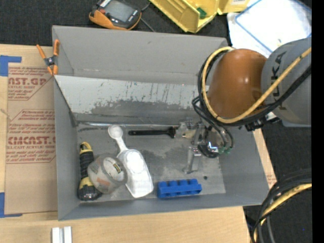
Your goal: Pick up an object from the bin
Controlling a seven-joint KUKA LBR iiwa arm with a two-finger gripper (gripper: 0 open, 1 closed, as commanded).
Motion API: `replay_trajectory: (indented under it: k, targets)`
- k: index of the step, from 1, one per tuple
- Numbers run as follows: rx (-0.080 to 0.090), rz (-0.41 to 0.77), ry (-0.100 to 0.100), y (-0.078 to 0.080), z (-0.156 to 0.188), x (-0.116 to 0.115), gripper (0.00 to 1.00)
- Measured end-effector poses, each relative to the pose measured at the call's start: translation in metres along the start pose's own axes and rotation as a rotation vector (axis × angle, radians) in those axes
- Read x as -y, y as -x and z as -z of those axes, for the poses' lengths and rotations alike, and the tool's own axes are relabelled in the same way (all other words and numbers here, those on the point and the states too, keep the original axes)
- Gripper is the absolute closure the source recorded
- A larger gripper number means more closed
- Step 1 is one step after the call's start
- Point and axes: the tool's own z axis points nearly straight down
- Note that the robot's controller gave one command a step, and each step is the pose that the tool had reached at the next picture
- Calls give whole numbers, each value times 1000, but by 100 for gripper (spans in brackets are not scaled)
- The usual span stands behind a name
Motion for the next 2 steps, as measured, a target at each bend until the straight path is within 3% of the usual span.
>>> replay_trajectory:
  k: [1,2]
  targets:
    - [8,0,0,2,5,0,0]
    - [9,201,0,-28,-102,-11,0]
